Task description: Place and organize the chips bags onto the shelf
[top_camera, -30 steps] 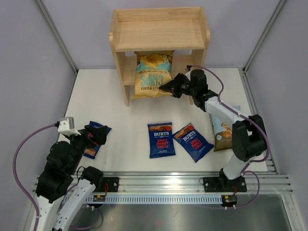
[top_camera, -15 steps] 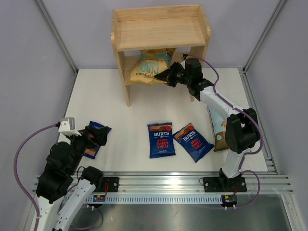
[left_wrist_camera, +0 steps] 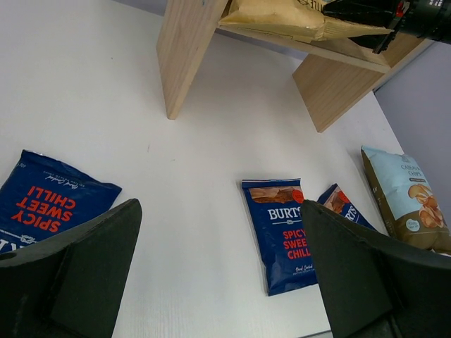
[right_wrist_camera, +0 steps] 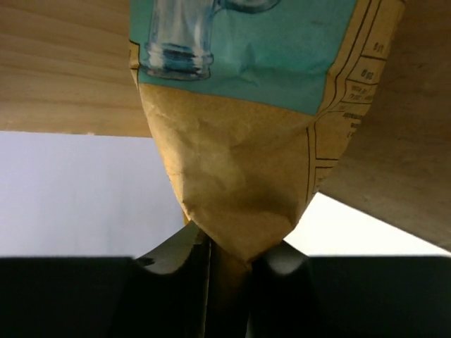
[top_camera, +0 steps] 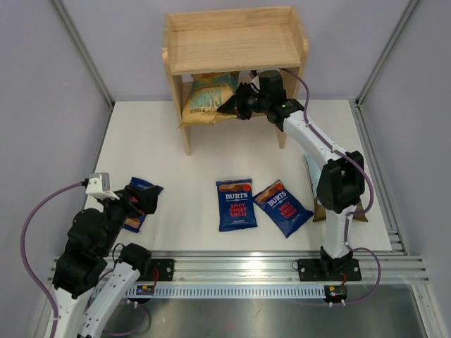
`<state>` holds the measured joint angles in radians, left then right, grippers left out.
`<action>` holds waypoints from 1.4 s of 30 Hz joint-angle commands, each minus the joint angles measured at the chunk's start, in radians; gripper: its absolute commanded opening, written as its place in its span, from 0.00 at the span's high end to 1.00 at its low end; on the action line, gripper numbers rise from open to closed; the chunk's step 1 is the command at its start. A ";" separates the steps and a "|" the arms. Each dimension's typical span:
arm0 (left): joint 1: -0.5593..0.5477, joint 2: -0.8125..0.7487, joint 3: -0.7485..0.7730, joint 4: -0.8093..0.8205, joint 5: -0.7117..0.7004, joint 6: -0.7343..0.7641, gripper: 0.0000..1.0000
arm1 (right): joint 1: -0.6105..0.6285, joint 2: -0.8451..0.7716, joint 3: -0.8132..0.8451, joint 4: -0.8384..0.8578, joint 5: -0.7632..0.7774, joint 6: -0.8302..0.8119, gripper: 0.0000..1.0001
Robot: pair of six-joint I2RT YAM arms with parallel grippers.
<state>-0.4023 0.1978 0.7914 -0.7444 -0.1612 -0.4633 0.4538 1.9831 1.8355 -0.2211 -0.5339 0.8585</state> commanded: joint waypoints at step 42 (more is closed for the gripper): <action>-0.003 0.028 -0.014 0.071 0.058 0.026 0.01 | -0.018 0.089 0.189 -0.066 0.103 -0.294 0.60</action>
<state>-0.4030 0.2111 0.7776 -0.7235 -0.1230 -0.4587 0.4282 2.0518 1.9991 -0.4042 -0.4133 0.5438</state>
